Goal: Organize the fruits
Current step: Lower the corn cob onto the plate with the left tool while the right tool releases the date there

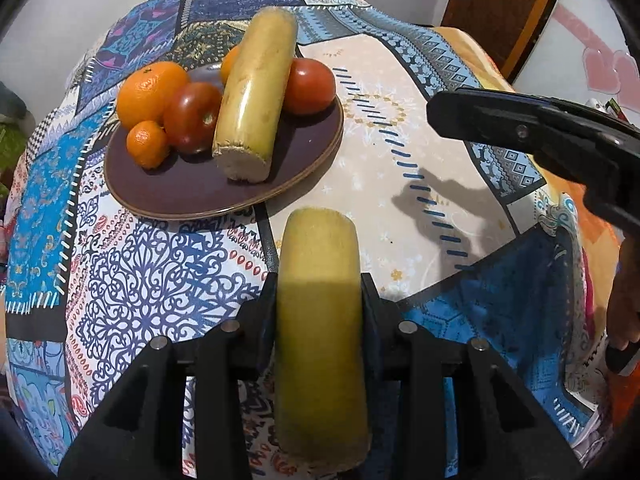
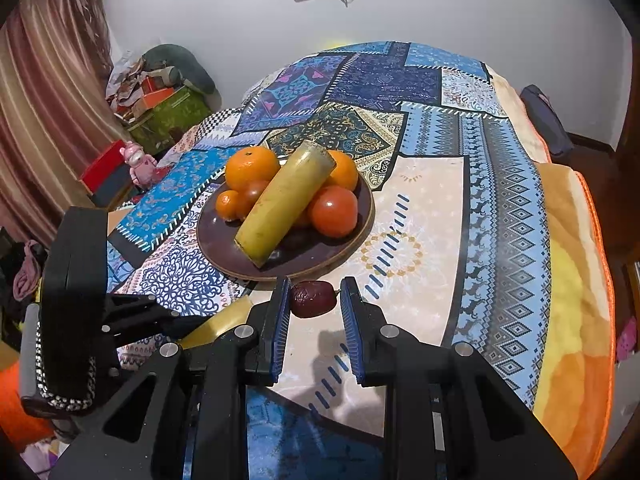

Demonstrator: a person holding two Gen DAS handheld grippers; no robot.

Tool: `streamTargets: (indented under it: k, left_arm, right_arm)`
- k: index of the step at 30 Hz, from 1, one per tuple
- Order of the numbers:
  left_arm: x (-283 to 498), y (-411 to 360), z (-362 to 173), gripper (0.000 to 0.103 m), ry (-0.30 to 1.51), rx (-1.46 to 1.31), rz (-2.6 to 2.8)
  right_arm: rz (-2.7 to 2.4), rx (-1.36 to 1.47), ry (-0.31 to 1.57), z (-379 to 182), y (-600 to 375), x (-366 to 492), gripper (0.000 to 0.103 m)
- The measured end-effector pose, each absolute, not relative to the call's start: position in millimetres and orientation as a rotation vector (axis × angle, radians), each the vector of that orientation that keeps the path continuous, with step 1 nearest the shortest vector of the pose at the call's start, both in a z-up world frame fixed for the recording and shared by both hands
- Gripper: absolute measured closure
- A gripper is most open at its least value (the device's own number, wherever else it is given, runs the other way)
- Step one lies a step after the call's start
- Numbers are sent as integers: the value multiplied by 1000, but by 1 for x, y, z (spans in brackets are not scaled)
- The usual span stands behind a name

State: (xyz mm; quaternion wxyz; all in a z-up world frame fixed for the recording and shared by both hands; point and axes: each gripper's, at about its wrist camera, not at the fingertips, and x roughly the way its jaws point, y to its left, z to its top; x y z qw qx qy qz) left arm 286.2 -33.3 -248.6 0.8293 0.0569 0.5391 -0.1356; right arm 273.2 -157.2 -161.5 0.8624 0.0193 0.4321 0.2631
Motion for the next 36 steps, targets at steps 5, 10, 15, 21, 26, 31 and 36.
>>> streamTargets:
  k: [5, 10, 15, 21, 26, 31, 36]
  left_arm:
    - [273, -12, -237, 66, 1112, 67, -248]
    - [276, 19, -219, 66, 1081, -10, -222]
    - [290, 40, -202, 66, 1023, -29, -184]
    - [316, 43, -194, 66, 981, -22, -176]
    - [344, 43, -191, 66, 963, -30, -180]
    - [365, 42, -186, 66, 937, -29, -179]
    - [385, 43, -190, 66, 936, -45, -167]
  right_arm:
    - [551, 28, 909, -162, -156, 275, 80]
    - [559, 17, 916, -166, -149, 280, 80]
    - [573, 6, 924, -171, -138, 285, 80]
    - [580, -16, 931, -176, -127, 295, 80]
    - [580, -34, 941, -182, -119, 305, 80]
    - [582, -49, 948, -188, -112, 316, 80]
    - [580, -62, 960, -194, -106, 324, 80]
